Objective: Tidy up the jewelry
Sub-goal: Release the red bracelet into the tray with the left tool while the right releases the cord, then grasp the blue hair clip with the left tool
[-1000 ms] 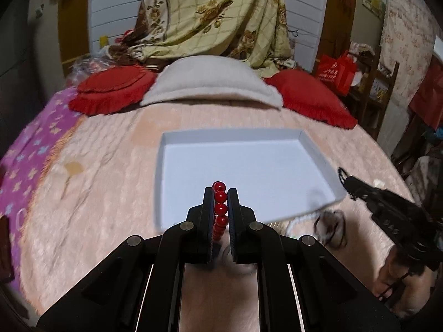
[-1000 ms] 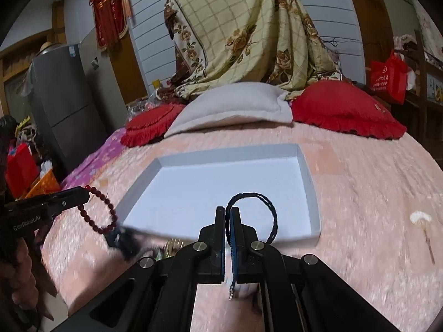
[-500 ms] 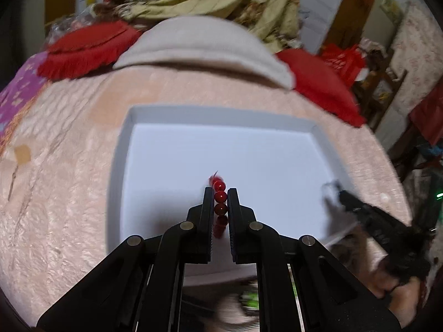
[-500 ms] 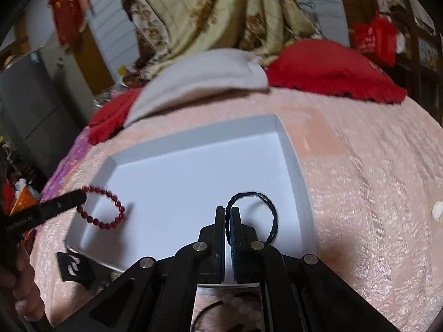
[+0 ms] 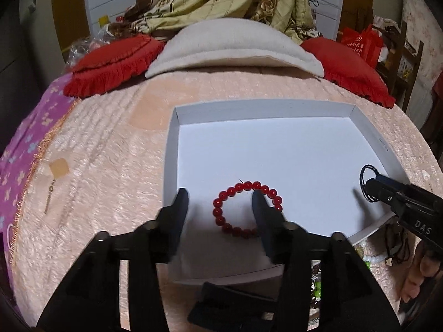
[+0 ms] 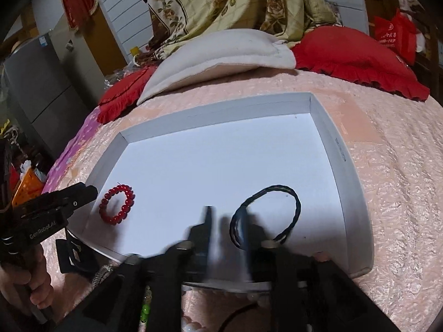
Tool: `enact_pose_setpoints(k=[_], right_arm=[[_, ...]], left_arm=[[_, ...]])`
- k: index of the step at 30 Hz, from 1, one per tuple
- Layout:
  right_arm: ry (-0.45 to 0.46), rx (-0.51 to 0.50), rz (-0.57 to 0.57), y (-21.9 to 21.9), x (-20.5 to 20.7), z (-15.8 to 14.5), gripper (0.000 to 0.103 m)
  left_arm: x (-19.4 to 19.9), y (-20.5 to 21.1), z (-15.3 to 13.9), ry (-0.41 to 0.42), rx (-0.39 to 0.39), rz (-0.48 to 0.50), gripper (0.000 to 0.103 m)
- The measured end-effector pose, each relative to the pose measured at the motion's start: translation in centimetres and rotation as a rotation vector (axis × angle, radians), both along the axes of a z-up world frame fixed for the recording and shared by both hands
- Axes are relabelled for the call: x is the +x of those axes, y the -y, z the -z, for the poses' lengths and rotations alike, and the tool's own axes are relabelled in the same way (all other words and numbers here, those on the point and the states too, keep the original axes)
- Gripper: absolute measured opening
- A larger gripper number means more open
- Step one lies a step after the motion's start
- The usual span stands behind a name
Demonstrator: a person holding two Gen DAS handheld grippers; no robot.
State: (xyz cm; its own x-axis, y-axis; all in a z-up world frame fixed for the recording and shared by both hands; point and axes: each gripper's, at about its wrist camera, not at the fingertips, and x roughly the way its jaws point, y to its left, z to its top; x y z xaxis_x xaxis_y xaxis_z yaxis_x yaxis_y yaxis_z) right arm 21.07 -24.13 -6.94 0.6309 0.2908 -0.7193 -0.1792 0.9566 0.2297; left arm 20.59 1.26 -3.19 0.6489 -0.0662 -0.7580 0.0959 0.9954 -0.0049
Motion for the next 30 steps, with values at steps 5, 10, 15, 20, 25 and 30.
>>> enact_pose_setpoints(k=[5,10,15,20,25,30], right_arm=[[0.064,0.036,0.023,0.7,-0.9,-1.7,0.046],[0.137,0.039,0.078,2.5,-3.4,-3.5,0.046],[0.118,0.012,0.137,4.6,-6.7,-3.9,0.046],[0.076,0.022,0.155,6.2,-10.7,-3.6,0.046],[0.079,-0.011,0.148,6.3,-13.5,-3.5,0.046],[0.023,-0.019,0.106,6.4,-14.2,-2.2,0.046]], left_arm=[[-1.1,-2.1,-1.3,0.030,-0.018,-0.034,0.048],[-4.7,-4.2,-2.3,0.055,-0.073,-0.044,0.051],[-9.3,-3.5,-1.3,0.098,-0.077,0.030,0.077],[-11.1,-2.0,0.6,0.075,-0.044,0.093,0.078],[-9.4,-0.8,2.0,0.044,-0.001,0.120,0.078],[-8.4,-0.7,2.5,0.037,-0.022,0.127,0.078]])
